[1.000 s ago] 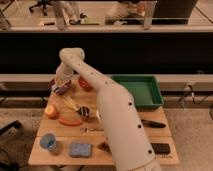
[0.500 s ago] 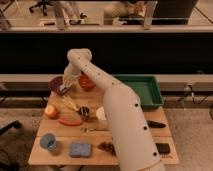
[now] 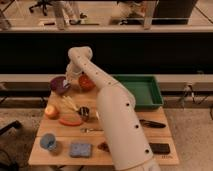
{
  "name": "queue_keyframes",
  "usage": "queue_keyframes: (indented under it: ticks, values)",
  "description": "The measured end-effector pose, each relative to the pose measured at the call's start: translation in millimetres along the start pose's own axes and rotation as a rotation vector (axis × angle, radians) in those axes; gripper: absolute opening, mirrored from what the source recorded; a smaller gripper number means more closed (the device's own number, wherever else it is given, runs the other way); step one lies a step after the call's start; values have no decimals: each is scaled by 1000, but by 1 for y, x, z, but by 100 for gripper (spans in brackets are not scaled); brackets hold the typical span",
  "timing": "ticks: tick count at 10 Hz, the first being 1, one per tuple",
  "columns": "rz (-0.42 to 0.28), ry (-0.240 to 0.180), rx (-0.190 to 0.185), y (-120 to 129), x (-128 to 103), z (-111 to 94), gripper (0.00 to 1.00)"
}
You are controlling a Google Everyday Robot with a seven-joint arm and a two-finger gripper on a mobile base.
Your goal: Wipe purple bowl with towel
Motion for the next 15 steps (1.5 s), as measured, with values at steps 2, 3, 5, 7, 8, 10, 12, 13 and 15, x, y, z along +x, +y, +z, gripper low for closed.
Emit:
queue_keyframes:
  ticks: [2,3,5,7,8,10,12,13,15]
  values:
    - [-18,13,10,-16,-1,4,1]
    - [-32,12,14,-26,-6,8,1]
    - [-65,-2,19,-42,-18,17,1]
    - [-96,-24,23,-55,-33,21,1]
    - [-109,-42,22,-57,-41,21,1]
    - [-113,-75,15,-49,-49,16,1]
    - [-117,-118,-8,-34,-68,10,1]
    - [-116,-133,-27,-26,-72,7,1]
    - [-105,-149,-70,-6,-71,2,1]
